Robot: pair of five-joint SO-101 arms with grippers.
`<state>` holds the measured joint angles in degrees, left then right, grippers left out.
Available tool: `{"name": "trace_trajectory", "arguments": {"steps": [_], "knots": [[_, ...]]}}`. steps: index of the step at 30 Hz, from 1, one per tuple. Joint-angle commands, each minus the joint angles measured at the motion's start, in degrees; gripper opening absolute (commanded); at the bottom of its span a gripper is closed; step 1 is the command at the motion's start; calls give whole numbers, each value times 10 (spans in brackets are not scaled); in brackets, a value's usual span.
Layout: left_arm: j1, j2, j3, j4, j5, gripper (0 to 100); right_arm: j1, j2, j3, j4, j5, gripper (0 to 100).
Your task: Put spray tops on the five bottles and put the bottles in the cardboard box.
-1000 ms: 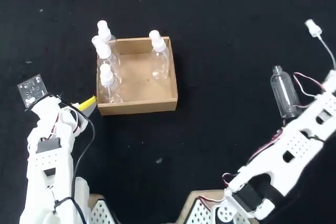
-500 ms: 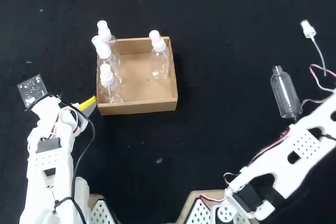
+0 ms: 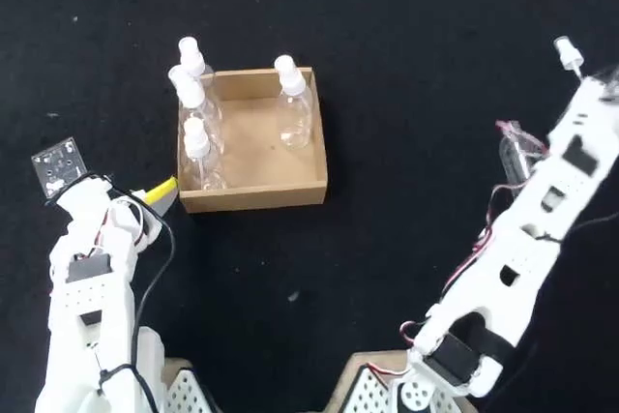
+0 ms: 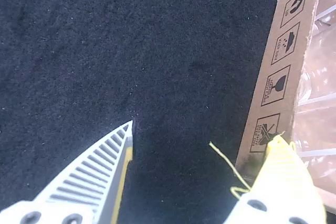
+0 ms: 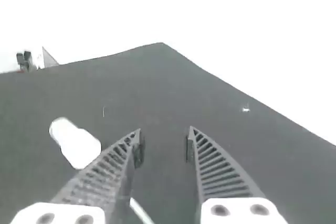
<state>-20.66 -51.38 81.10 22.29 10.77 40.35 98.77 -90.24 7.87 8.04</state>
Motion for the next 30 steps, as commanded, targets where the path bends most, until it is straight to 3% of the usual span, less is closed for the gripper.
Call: {"name": "trace_trajectory", "arguments": {"steps": [1, 9, 14, 30], "knots": [[5, -16, -4, -6, 0, 289, -8, -15, 22, -22, -6, 109], [5, -16, -4, -6, 0, 289, -17, -77, 71, 201, -7, 109], [5, -16, -4, -6, 0, 289, -19, -121, 40, 356, -47, 109], [5, -16, -4, -6, 0, 289, -40, -207, -54, 668, -65, 109]]}}
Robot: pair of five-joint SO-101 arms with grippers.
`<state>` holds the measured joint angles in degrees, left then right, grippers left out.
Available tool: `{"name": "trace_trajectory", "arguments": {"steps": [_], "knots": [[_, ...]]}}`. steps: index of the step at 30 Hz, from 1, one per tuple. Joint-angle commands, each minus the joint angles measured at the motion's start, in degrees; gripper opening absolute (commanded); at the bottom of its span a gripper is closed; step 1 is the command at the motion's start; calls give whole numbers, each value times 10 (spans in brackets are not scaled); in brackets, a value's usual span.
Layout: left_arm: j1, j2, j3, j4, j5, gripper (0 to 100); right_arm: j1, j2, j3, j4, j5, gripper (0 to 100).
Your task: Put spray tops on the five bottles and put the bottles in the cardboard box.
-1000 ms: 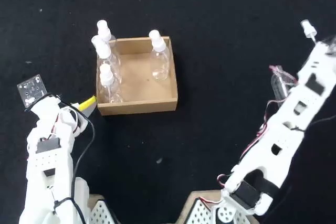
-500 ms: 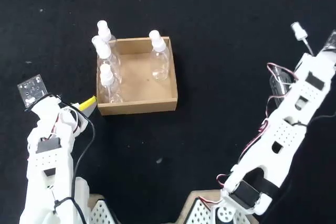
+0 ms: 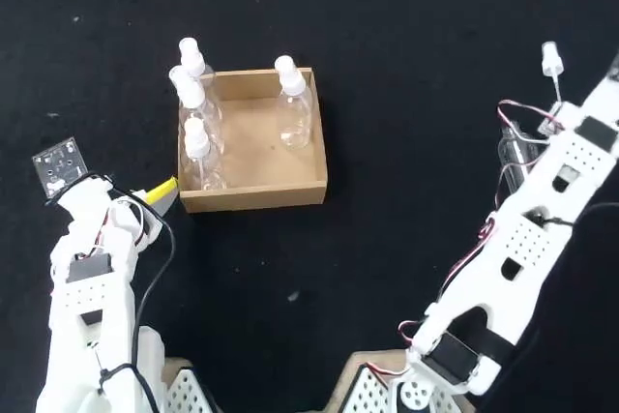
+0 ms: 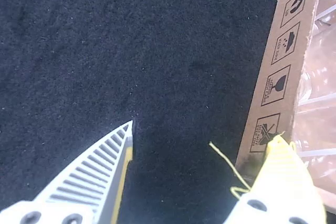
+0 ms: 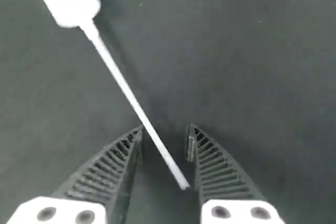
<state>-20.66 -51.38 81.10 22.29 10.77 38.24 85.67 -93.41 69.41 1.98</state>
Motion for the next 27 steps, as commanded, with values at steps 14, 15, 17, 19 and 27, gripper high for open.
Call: {"name": "trace_trajectory", "arguments": {"steps": [14, 15, 17, 19, 27], "knots": [[5, -16, -4, -6, -3, 289, -39, -117, 21, -225, -10, 109], [5, -16, -4, -6, -11, 289, -40, -99, 29, -278, -10, 109], [5, -16, -4, -6, -26, 289, -42, -65, 44, -369, -10, 109], [5, -16, -4, -6, -30, 289, -44, -34, 51, -438, -10, 108], [7, -16, -3, -5, -31, 289, -51, 36, 53, -549, -10, 107]]}}
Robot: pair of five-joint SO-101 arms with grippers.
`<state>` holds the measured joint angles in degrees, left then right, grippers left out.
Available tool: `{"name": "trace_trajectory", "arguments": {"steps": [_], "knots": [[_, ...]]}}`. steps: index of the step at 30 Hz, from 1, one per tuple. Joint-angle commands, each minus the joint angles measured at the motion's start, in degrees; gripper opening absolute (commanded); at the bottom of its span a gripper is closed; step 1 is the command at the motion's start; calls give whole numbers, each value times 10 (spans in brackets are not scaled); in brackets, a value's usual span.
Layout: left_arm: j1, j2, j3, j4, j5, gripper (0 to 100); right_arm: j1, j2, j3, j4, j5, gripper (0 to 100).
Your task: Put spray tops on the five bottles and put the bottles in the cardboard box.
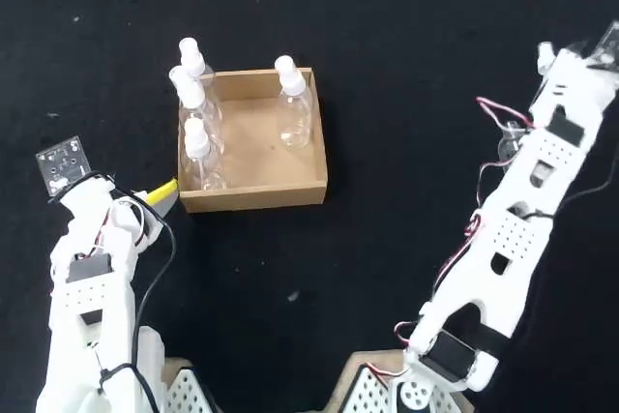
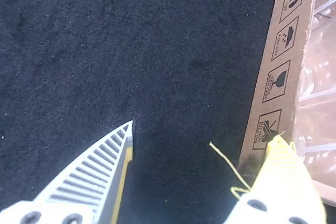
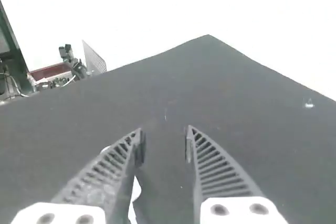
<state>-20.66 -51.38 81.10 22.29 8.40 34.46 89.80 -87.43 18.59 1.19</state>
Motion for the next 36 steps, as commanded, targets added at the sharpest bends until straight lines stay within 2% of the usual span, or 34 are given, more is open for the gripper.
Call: {"name": "trace_trajectory", "arguments": {"steps": [1, 6, 13, 20, 29, 36], "knots": [[7, -16, -3, -5, -7, 289, -13, 0, -7, -43, -2, 107], [7, -16, -3, -5, -7, 289, -14, 29, 7, -29, -2, 106], [7, -16, -3, -5, -7, 289, -41, 31, 7, 113, -1, 106], [9, -16, -3, -5, -7, 289, -61, 23, -87, 302, 2, 106], [9, -16, -3, -5, -7, 289, -99, -36, -83, 442, 4, 106], [9, -16, -3, -5, -7, 289, -135, -102, -83, 588, 62, 106]]}}
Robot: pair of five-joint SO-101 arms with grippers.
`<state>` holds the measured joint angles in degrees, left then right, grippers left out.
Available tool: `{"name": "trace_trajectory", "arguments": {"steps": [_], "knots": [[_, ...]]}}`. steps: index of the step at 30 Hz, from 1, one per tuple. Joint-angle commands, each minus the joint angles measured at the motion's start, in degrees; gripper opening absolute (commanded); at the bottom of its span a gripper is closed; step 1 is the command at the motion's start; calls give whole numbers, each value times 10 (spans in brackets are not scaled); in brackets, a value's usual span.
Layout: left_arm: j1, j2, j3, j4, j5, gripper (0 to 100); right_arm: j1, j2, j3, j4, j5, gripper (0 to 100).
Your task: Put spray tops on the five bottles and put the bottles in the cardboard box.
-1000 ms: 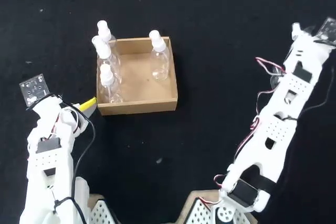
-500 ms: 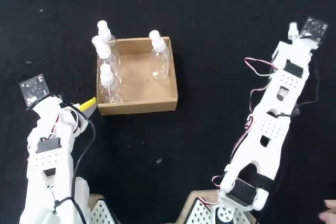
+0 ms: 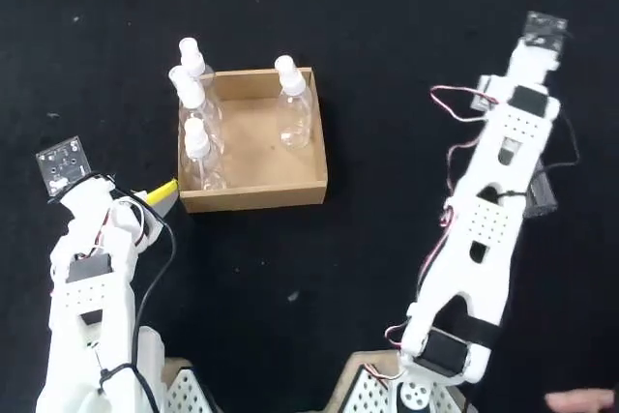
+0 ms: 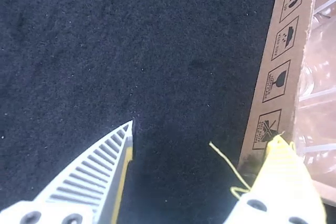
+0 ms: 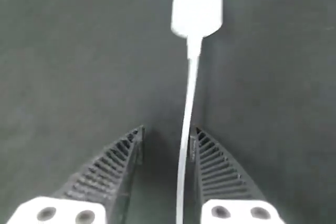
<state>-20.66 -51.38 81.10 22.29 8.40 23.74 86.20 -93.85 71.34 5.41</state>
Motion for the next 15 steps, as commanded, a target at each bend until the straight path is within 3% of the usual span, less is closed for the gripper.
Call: {"name": "trace_trajectory", "arguments": {"steps": [1, 8, 15], "knots": [[9, -16, -3, -5, -7, 289, -32, -78, -19, 84, 25, 106], [9, -16, -3, -5, -7, 289, -53, -145, -19, 177, 26, 106], [9, -16, -3, -5, -7, 289, -26, -228, -18, 123, 18, 109]]}}
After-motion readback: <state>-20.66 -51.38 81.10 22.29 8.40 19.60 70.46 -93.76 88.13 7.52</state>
